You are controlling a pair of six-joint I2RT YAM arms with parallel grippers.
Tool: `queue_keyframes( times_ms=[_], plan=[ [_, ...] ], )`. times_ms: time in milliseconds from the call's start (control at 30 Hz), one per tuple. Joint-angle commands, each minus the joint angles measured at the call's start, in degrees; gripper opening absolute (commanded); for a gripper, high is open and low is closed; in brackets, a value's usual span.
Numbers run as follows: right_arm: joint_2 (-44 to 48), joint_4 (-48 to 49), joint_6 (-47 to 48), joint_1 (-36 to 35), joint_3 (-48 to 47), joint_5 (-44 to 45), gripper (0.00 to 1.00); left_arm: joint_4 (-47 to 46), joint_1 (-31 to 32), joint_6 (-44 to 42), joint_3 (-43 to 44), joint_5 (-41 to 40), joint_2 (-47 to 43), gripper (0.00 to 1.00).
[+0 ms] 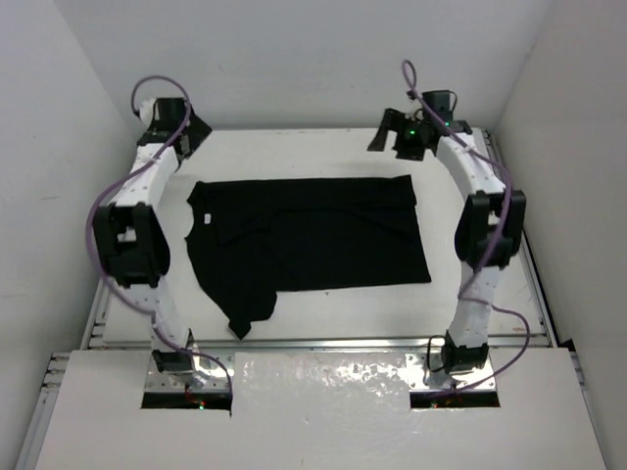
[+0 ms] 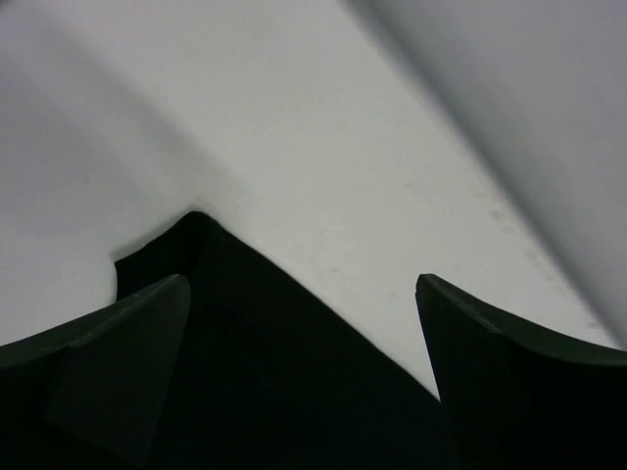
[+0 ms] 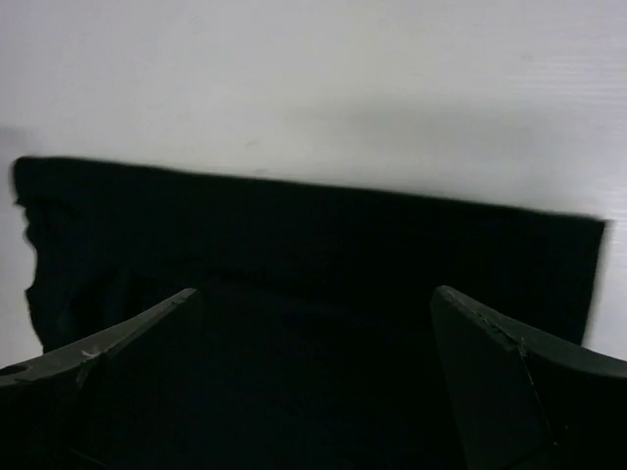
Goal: Fold and stack the t-shirts
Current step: Fold the flattened tshirt in 1/3 of the way
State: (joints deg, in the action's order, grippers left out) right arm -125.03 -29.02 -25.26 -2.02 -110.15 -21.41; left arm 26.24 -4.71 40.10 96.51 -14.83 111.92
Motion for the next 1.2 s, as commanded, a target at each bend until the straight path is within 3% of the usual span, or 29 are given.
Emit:
queue_keyframes(
  times_ms=[0, 67, 133, 200, 233, 333, 433, 533, 733, 833, 1033, 1067, 1167],
  plan=[
    [20.02, 0.10, 2.16, -5.53, 13.83, 11.38, 0.99, 8.78, 4.18, 1.01, -0.26, -9.52, -12.75, 1.00],
    [27.09, -1.21, 0.65, -7.29, 21.51, 16.29, 0.99, 13.46, 4.18, 5.75, -3.06, -5.75, -17.84, 1.00],
    [39.65, -0.70, -1.98, -8.95, 35.39, 20.77, 0.99, 19.62, 8.38, 9.63, -11.13, -5.04, -22.24, 1.00],
    [52.26, 2.45, -3.74, -9.40, 49.59, 21.15, 0.99, 23.39, 14.07, 19.02, -21.73, -7.83, -30.15, 1.00],
    [55.65, 2.82, -3.66, -9.32, 52.98, 21.15, 0.99, 23.68, 16.12, 20.79, -25.37, -7.58, -33.05, 1.00],
    [61.40, -2.17, -1.47, -9.14, 58.64, 20.62, 0.99, 26.65, 22.98, 22.74, -35.56, -6.10, -43.68, 1.00],
    [62.28, -6.05, -0.23, -9.14, 59.87, 21.06, 0.99, 33.32, 28.08, 23.27, -40.68, -0.84, -48.00, 1.00],
    [62.89, -4.92, -0.67, -9.14, 61.54, 16.76, 0.99, 35.80, 37.02, 23.97, -42.71, 3.12, -49.69, 1.00],
    [59.99, -4.82, 0.20, -9.14, 61.19, 13.76, 0.99, 42.65, 55.47, 30.29, -45.97, 5.16, -40.32, 0.99],
    [60.78, -4.74, 0.56, -9.14, 60.84, 14.03, 0.99, 45.38, 59.98, 33.72, -45.89, 5.16, -36.17, 0.99],
    [61.22, -2.98, 0.65, -9.05, 61.10, 10.52, 0.99, 49.25, 61.14, 39.53, -44.40, -4.75, -31.07, 0.90],
    [60.88, -2.46, 0.47, -9.05, 61.54, 9.81, 0.99, 49.26, 61.14, 39.18, -43.35, -6.77, -29.41, 0.85],
    [60.61, -1.40, 0.65, -9.14, 62.24, 8.05, 0.99, 48.30, 60.96, 41.02, -44.65, -7.66, -24.74, 0.84]
  ],
)
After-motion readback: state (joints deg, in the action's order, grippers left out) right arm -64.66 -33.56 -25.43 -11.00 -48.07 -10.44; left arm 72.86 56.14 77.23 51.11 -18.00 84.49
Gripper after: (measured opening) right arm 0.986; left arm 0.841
